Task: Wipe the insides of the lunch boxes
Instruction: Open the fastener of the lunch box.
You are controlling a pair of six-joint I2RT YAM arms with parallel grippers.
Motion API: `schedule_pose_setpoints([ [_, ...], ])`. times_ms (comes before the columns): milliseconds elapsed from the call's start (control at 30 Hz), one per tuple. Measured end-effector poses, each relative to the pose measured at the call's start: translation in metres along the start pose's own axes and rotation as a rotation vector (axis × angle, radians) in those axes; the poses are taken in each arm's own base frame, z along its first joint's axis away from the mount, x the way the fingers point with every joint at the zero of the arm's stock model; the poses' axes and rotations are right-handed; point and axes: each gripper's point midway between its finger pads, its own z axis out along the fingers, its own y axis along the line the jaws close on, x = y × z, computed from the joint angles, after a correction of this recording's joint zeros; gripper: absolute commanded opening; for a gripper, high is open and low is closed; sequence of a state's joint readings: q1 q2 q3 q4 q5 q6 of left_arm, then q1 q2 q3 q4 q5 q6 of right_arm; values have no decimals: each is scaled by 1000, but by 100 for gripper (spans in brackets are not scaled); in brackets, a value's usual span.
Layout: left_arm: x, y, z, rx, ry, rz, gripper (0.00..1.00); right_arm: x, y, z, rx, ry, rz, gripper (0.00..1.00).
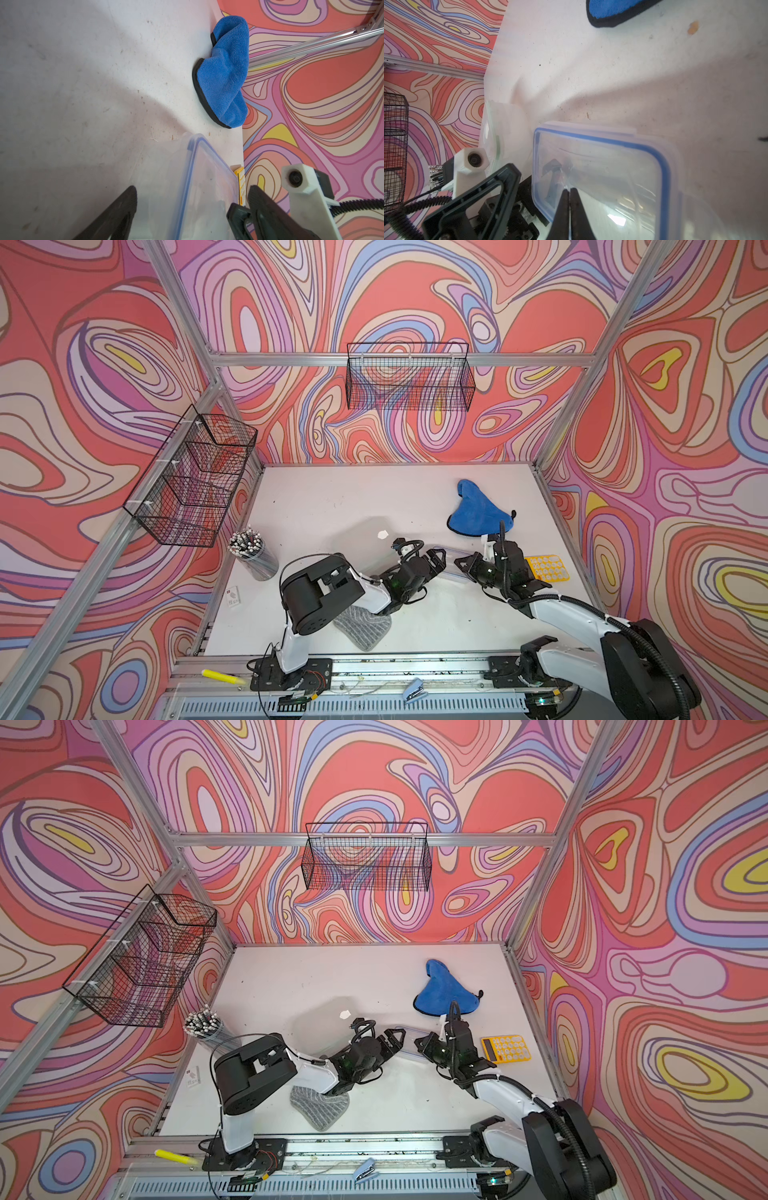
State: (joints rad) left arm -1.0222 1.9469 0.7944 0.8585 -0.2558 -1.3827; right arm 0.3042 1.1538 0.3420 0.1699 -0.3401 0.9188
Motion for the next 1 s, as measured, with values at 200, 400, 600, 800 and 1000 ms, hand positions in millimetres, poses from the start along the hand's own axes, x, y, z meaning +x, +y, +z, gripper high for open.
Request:
schedule_pose_setpoints([
  [200, -4, -1, -1, 21, -23, -15, 76, 0, 0, 0, 0, 1, 0, 0],
  [400, -6, -3, -5, 46, -41, -33, 66, 1, -1, 0, -3, -1, -1, 0],
  [600, -8, -2, -5, 60, -56, -47, 60, 1, -1, 0, -3, -1, -2, 0],
  [800, -8, 1, -5, 65, -62, -56, 50, 2, -2, -1, -2, 0, -2, 0],
  [1000, -8, 5, -5, 70, -64, -64, 43, 3, -2, -2, -1, 1, -5, 0],
])
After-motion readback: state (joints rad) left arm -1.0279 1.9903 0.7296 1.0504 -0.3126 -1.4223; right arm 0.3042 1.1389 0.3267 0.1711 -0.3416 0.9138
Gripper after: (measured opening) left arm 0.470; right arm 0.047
